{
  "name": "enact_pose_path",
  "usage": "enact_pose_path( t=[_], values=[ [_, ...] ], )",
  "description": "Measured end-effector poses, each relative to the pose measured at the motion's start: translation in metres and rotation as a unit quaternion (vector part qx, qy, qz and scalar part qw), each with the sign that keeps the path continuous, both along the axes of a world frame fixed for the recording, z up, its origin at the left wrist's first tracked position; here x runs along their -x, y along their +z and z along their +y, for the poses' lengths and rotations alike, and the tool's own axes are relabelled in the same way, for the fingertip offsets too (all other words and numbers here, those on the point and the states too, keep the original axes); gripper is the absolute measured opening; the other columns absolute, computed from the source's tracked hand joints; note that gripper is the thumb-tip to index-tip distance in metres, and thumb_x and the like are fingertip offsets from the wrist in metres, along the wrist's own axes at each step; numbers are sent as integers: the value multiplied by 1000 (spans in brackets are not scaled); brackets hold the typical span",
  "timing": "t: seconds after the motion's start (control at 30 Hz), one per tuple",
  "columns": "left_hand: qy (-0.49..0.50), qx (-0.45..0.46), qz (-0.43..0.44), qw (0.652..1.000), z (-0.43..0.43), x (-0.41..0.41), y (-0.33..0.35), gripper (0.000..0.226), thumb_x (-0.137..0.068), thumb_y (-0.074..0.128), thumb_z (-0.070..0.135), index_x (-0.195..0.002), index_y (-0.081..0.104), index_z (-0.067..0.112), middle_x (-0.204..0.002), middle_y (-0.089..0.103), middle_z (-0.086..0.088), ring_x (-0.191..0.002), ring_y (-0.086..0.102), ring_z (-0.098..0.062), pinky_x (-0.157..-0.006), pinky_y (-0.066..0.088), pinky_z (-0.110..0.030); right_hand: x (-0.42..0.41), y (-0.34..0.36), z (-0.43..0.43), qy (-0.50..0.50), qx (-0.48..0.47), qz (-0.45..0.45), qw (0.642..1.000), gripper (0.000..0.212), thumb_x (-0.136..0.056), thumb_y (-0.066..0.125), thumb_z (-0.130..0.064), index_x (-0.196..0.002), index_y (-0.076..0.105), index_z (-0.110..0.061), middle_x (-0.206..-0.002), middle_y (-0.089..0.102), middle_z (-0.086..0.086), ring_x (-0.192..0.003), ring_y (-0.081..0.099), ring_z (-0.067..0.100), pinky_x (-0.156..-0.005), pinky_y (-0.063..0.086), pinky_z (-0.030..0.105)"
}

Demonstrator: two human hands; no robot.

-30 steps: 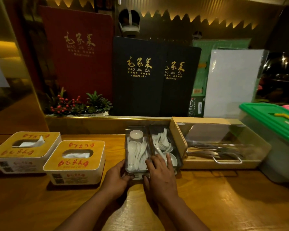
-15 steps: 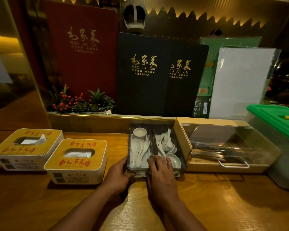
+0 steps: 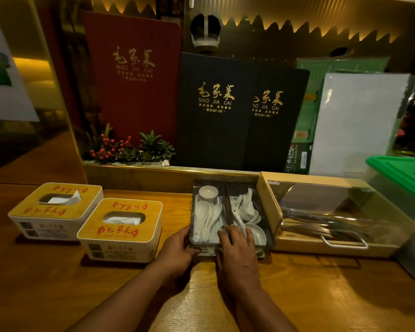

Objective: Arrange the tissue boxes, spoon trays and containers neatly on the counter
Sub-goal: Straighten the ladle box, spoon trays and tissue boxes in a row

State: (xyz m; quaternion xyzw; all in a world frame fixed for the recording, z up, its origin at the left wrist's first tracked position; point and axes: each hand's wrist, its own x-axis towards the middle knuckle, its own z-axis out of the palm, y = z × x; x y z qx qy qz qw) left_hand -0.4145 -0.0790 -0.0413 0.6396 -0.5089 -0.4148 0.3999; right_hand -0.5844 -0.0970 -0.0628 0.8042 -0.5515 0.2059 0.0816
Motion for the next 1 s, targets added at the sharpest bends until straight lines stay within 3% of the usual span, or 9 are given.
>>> enact_pose_path(
  t=[0.17, 0.33, 0.5, 0.6, 0.67, 0.77, 0.87, 0.93, 1.0],
  values=[
    [4, -3, 12, 1000, 4, 1, 0, 64, -91, 63, -2, -140, 49, 38, -108, 61, 31, -105, 57, 3, -94, 50, -24, 0, -2, 0, 7, 14, -8, 1000, 63, -65, 91, -18, -124, 66, -20, -126, 69, 7, -127, 60, 27, -119, 30, 51],
    [12, -16, 30, 999, 7, 3, 3, 63, -91, 61, -2, -110, 54, 57, -107, 68, 30, -109, 62, 1, -100, 53, -34, 0, 2, 0, 8, 3, -24, 1000, 65, -64, 93, -17, -123, 67, -20, -124, 69, 7, -123, 63, 27, -115, 35, 50],
    [-20, -21, -17, 999, 17, 0, 13, 65, -90, 66, 3, -130, 51, 52, -128, 66, 18, -122, 60, -9, -97, 55, -37, -10, 15, 12, 14, -38, -47, 998, 62, -79, 75, -27, -138, 56, -20, -143, 53, 10, -140, 45, 31, -121, 32, 48],
    [-41, 2, -95, 995, 34, -13, 28, 66, -92, 67, 8, -144, 44, 41, -135, 62, 11, -124, 58, -10, -97, 53, -28, -34, 32, 19, 82, -56, -160, 982, 49, -80, 68, -28, -128, 61, -19, -128, 57, 3, -121, 55, 22, -101, 52, 37],
    [-23, 53, -171, 983, 53, -33, 42, 57, -93, 67, 14, -143, 50, 34, -132, 62, 13, -114, 61, -2, -90, 54, -22, -61, 41, 23, 123, -102, -234, 959, 40, -87, 64, -32, -125, 60, -23, -119, 57, -5, -111, 58, 13, -90, 54, 30],
    [24, 143, -226, 963, 81, -81, 56, 42, -91, 67, 17, -130, 63, 31, -122, 64, 17, -100, 62, 6, -84, 56, -19, -105, 45, 31, 145, -155, -283, 935, 50, -90, 65, -46, -135, 55, -29, -127, 56, -8, -116, 57, 8, -93, 54, 32],
    [125, 184, -212, 952, 101, -138, 54, 36, -89, 69, 19, -123, 64, 28, -119, 59, 14, -101, 63, -4, -79, 61, -30, -139, 44, 42, 124, -169, -245, 946, 66, -87, 69, -57, -145, 48, -32, -137, 50, -9, -122, 52, 10, -91, 47, 26],
    [192, 169, -187, 948, 108, -172, 45, 42, -86, 73, 22, -126, 59, 27, -120, 55, 9, -104, 62, -11, -78, 62, -37, -152, 42, 47, 86, -170, -246, 951, 71, -84, 74, -55, -145, 49, -29, -139, 51, -6, -124, 52, 13, -89, 45, 24],
    [200, 124, -158, 959, 110, -196, 35, 47, -85, 74, 30, -128, 55, 29, -124, 56, 7, -110, 61, -14, -84, 60, -42, -161, 40, 51, 54, -168, -270, 947, 71, -83, 79, -49, -144, 52, -26, -139, 54, -2, -123, 55, 15, -90, 50, 26]
  ],
)
